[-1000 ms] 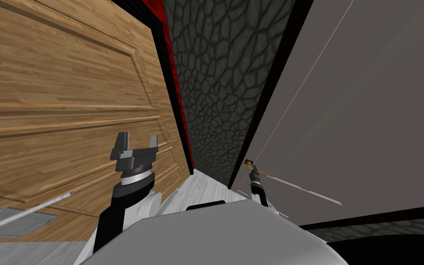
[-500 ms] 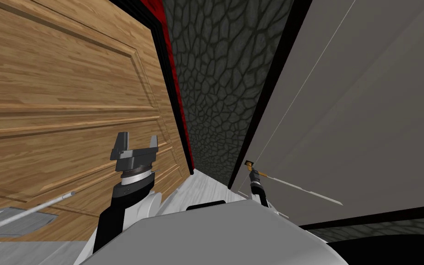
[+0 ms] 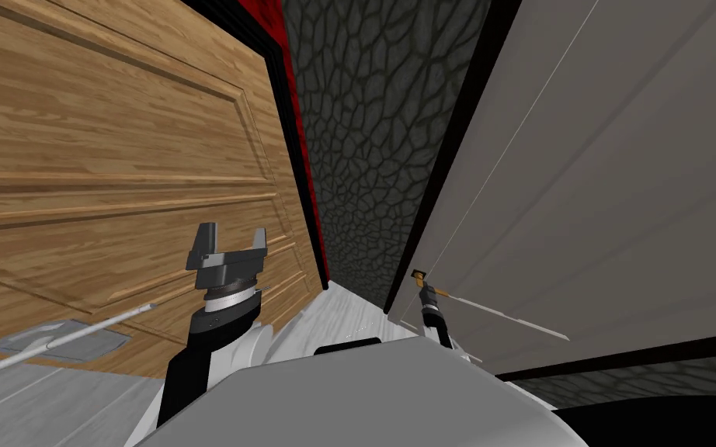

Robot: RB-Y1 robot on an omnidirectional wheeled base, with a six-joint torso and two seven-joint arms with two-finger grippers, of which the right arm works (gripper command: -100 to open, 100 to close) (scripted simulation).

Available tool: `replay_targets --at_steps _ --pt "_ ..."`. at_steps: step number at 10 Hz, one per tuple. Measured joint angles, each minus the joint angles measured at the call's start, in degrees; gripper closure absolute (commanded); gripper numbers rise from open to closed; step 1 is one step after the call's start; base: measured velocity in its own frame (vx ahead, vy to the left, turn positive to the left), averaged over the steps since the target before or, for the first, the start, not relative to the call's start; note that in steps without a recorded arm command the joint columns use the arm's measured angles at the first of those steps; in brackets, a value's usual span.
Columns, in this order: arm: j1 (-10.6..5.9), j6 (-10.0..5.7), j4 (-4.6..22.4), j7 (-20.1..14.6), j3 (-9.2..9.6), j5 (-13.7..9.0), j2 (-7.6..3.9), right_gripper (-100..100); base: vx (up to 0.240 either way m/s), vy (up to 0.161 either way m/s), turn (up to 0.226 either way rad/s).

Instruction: Pull the door open

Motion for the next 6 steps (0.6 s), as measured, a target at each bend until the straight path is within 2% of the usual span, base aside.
replay_targets --at_steps 4,6 --pt "-0.43 -0.8 0.9 -1.9 2.96 1.9 -0.39 100 -0.233 -0.028 0.08" --pt "-0.08 -0.63 0.1 -3.1 4.54 2.9 -0.59 100 -0.231 -0.021 0.069"
